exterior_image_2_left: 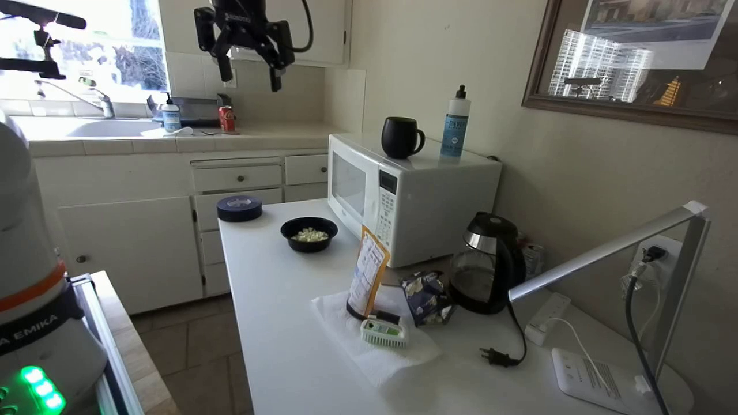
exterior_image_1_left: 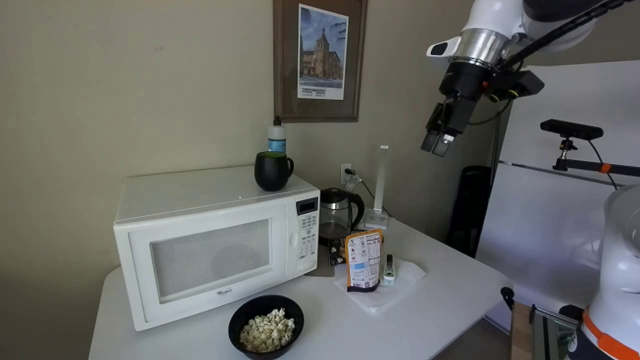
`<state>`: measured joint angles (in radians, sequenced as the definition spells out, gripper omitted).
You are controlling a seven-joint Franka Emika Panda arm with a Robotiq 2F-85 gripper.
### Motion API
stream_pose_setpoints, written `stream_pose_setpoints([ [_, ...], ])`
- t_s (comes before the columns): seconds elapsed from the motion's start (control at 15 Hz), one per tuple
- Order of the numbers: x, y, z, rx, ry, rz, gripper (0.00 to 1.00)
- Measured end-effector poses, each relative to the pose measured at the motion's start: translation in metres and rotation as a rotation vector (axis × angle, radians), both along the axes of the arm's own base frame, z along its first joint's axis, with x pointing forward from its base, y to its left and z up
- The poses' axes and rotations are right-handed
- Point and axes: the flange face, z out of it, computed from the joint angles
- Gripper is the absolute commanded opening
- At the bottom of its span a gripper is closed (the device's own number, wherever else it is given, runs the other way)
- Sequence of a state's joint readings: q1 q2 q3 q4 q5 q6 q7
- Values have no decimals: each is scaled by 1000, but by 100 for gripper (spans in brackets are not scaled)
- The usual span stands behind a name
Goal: Move the object away from the microwave
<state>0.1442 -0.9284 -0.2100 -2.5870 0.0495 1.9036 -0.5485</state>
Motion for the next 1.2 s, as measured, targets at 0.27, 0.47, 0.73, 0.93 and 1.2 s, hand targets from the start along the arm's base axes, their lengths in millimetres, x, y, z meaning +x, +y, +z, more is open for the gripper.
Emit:
stream_pose_setpoints([
  [0.27, 32, -45, -21, 18, -21, 216, 100],
  [0.47, 60, -57, -50, -16, -19, 380, 100],
  [0.73, 91, -73, -94, -88, -22, 553, 100],
  [0.93, 104, -101, -119, -135, -37, 635, 100],
  [1.2, 110, -124, -140, -139, -40, 657, 100],
])
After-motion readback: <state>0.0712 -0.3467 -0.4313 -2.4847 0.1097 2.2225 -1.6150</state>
